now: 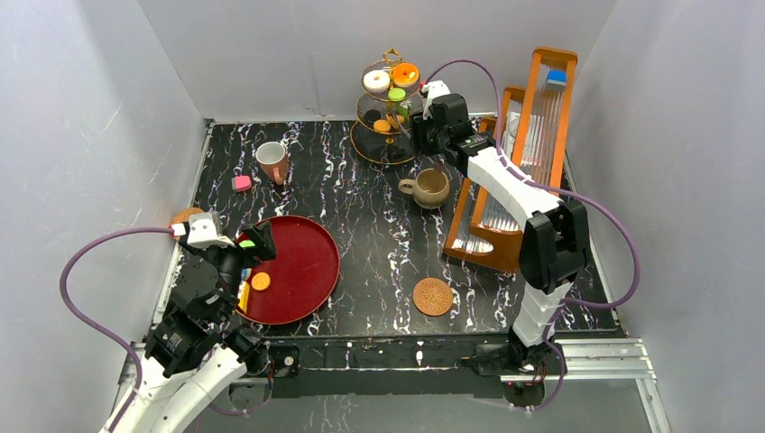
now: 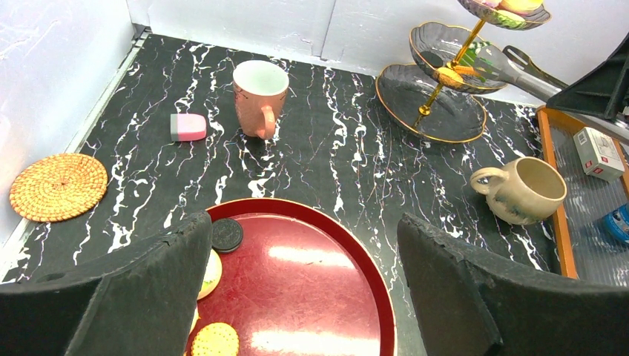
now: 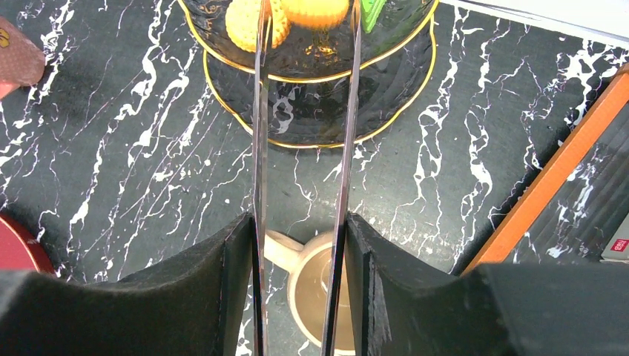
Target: Serve the afternoon tea
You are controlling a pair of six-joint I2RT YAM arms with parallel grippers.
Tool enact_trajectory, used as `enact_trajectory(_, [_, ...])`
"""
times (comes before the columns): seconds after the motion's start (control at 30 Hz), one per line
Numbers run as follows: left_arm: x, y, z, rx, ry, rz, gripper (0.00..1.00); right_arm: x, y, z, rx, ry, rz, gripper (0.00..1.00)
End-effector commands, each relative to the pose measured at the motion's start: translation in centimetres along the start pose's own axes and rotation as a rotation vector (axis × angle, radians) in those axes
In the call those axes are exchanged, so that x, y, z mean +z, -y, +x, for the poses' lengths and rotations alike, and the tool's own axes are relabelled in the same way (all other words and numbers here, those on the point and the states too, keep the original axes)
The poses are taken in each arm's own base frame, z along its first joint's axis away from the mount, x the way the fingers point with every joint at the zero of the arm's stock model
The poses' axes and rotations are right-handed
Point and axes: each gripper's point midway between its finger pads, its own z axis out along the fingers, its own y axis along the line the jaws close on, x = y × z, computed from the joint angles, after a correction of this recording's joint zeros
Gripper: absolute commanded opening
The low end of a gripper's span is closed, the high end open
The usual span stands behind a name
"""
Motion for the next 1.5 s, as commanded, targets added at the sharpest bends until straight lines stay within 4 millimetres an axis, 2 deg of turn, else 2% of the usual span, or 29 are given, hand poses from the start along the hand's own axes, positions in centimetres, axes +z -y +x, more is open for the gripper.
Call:
enact_trajectory(0.0, [0.2,0.2,-0.7,-0.011,0.019,-0.003,0.92,-1.3,-0.1,-4.0,-0.018,0.103,-0.002,0.55])
enact_trajectory(0.17, [0.3,0.2,-0.6,-0.009,0.016,-0.004,0.92,-2.1,-0.3,-3.9,-0.019,0.096,-0.014,0.54])
enact_trajectory(0.4, [0.4,0.4,-0.4,-0.003,0.006,0.001,0.92,-4.4,-1.0,-3.7,0.004,0.091,-0.056,0.51])
enact_trajectory(0.5, [0.5,0.6,-0.2,-0.001,-0.001,0.003,0.92,-5.4,-1.7,-2.8,0.025,0.070,-0.097,0.51])
enact_trajectory(0.77, [1.0,1.4,0.4,0.000,-0.041,0.022,0.92,-8.6,-5.1,0.1,0.074,0.011,-0.246,0.49])
enact_trajectory(0.87, [1.1,1.8,0.4,-0.007,-0.057,0.031,0.92,-9.8,-7.1,1.2,0.061,0.007,-0.302,0.48])
enact_trajectory(1.07, [0.9,2.6,-1.0,-0.042,-0.056,0.057,0.92,-11.5,-12.8,3.5,-0.007,0.008,-0.438,0.48])
enact_trajectory(1.27, [0.6,2.9,-2.0,-0.065,-0.066,0.062,0.92,-12.3,-17.8,5.9,-0.083,0.008,-0.554,0.47])
enact_trajectory(1.47, [-0.1,3.1,-4.1,-0.115,-0.043,0.070,0.92,-12.9,-22.9,8.8,-0.165,-0.014,-0.666,0.47])
